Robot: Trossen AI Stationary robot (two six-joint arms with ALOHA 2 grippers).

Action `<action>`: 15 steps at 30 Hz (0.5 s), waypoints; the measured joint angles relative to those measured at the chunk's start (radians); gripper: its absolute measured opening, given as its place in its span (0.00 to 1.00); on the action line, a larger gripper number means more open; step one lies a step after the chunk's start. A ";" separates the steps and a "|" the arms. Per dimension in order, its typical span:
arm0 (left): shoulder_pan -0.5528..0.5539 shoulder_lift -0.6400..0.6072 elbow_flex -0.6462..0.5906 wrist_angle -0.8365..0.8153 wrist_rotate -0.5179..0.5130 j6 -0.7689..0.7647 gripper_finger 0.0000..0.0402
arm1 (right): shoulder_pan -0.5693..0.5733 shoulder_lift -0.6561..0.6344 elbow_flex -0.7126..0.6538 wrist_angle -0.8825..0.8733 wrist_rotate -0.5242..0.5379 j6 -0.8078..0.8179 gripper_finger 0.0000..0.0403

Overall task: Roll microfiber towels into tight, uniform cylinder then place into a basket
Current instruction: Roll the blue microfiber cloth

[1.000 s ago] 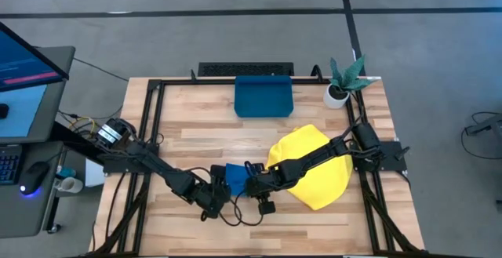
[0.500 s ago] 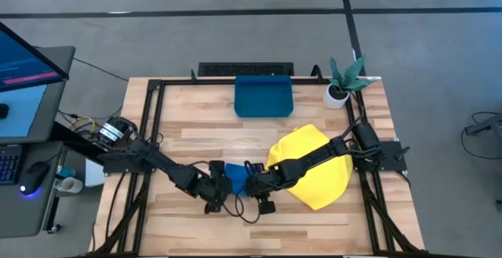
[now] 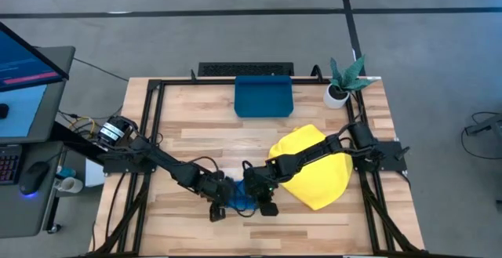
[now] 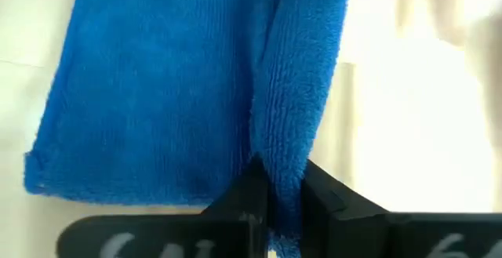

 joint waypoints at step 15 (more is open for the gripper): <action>-0.006 0.002 -0.006 -0.001 0.105 -0.024 0.35 | -0.072 0.012 -0.005 -0.017 -0.136 0.381 0.11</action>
